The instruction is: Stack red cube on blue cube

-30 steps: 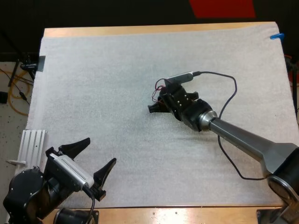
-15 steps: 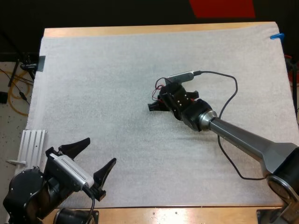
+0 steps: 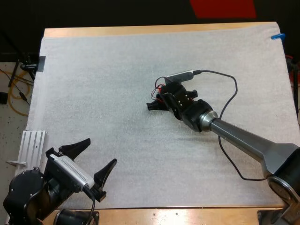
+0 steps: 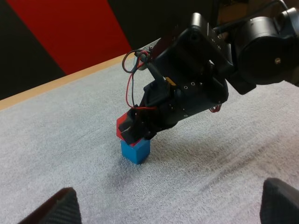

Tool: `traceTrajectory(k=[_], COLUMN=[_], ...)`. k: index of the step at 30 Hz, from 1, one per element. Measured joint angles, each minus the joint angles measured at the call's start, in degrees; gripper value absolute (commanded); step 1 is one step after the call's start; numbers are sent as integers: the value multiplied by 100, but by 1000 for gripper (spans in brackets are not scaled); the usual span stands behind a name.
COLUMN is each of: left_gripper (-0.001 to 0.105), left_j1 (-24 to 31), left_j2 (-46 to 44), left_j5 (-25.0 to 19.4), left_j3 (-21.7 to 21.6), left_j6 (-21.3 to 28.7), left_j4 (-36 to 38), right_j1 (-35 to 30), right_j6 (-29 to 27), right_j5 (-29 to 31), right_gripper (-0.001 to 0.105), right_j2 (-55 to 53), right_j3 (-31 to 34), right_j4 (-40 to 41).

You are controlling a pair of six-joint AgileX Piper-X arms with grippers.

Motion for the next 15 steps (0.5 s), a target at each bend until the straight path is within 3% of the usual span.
traceTrajectory(k=[2, 4, 15], left_gripper=[75, 75, 75], left_j1=[0, 0, 0], left_j2=[0, 0, 0], left_j5=[0, 0, 0], left_j3=[0, 0, 0], left_j6=[0, 0, 0], left_j4=[0, 0, 0], right_j1=[0, 0, 0], right_j6=[0, 0, -35], right_j5=[0, 0, 11], right_gripper=[66, 69, 69], right_j2=[2, 2, -70], right_j3=[0, 0, 0], right_j4=[19, 72, 134])
